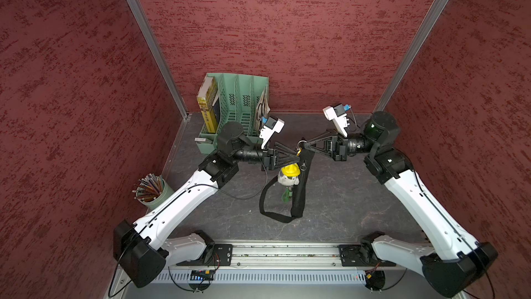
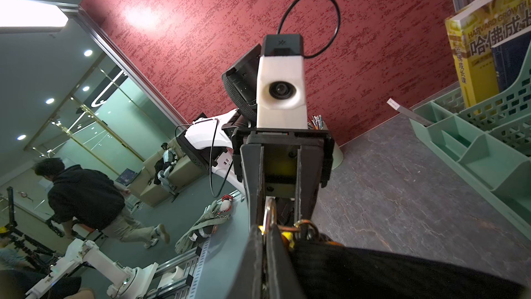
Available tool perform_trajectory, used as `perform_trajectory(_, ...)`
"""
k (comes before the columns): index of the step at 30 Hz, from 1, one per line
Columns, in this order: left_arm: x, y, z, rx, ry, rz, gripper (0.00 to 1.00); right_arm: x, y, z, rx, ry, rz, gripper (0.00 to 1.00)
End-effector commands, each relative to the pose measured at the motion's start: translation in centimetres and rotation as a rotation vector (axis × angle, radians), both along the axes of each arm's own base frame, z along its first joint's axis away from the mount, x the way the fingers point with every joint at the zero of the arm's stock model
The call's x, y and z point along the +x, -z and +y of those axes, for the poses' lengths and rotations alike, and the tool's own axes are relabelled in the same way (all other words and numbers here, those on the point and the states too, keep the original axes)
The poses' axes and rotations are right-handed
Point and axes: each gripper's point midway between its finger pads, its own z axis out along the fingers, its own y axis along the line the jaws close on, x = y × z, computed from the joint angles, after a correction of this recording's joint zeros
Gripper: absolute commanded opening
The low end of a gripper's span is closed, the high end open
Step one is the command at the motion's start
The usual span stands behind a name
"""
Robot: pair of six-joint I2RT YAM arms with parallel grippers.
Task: Remove the decoration from the bag
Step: Remove the decoration item from the bag.
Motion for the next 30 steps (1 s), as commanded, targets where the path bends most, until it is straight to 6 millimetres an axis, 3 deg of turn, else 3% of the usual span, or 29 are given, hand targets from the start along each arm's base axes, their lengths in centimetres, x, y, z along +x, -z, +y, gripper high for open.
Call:
perform_trajectory(1, -0.4, -1.1, 0.4, -0.034, 0.013, -0.038, 0.29, -1.3, -1.1, -0.1, 0.024, -0.036, -0.078, 0.0)
perform_trajectory(14, -0.3, -0.8, 0.2, -0.029, 0.029, -0.028, 0.2, -1.0, -1.0, -0.1, 0.015, -0.023, -0.08, 0.0)
perform_trajectory(19, -0.3, -0.6, 0.0, -0.029, 0.04, -0.019, 0.32, -0.9, -1.1, -0.1, 0.014, -0.022, -0.083, 0.0)
perform_trajectory(30, -0.9, -0.2, -0.4, -0.029, 0.075, 0.003, 0.35, -0.1, -1.1, 0.0, 0.003, 0.035, -0.102, 0.0)
